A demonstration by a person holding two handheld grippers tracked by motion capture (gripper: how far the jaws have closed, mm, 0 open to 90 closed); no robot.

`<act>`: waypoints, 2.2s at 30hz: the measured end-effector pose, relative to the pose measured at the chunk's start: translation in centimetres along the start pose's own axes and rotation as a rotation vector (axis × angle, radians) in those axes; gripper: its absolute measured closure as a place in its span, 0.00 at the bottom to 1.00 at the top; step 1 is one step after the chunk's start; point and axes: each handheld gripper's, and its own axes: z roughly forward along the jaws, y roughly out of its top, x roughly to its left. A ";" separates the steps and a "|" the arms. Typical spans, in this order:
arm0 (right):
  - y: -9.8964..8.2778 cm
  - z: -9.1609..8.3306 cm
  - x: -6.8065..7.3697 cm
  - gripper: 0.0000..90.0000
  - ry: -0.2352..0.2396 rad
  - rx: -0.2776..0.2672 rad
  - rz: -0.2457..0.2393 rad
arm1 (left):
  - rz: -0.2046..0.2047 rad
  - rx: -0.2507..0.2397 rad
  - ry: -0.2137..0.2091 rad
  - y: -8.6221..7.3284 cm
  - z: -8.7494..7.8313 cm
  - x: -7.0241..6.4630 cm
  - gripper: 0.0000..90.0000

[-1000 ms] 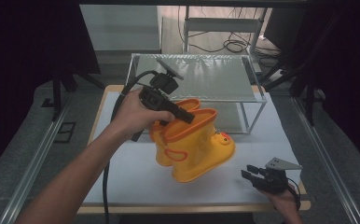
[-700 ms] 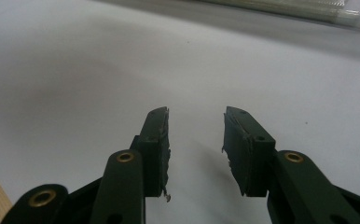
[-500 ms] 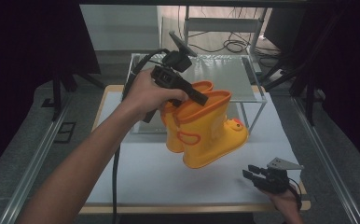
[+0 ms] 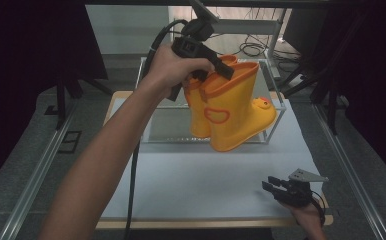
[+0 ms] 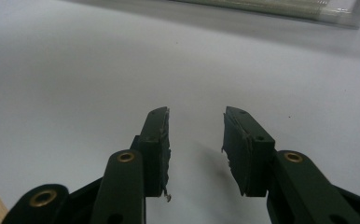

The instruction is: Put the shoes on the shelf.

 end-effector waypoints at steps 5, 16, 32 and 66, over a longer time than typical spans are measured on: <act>0.0 -0.1 -0.1 0.66 0.000 -0.007 0.007 | -0.043 -0.031 0.016 1.7 0.0 1.2 0.92; 0.0 -0.4 -0.4 0.66 0.003 -0.019 0.015 | -0.127 -0.071 0.144 5.1 0.9 4.9 0.92; 0.0 -0.1 0.1 0.67 0.015 -0.009 0.002 | -0.243 -0.114 0.314 6.1 1.7 10.3 0.92; -0.2 0.1 0.3 0.67 0.017 0.000 -0.003 | -0.213 -0.179 0.380 7.2 1.7 10.8 0.40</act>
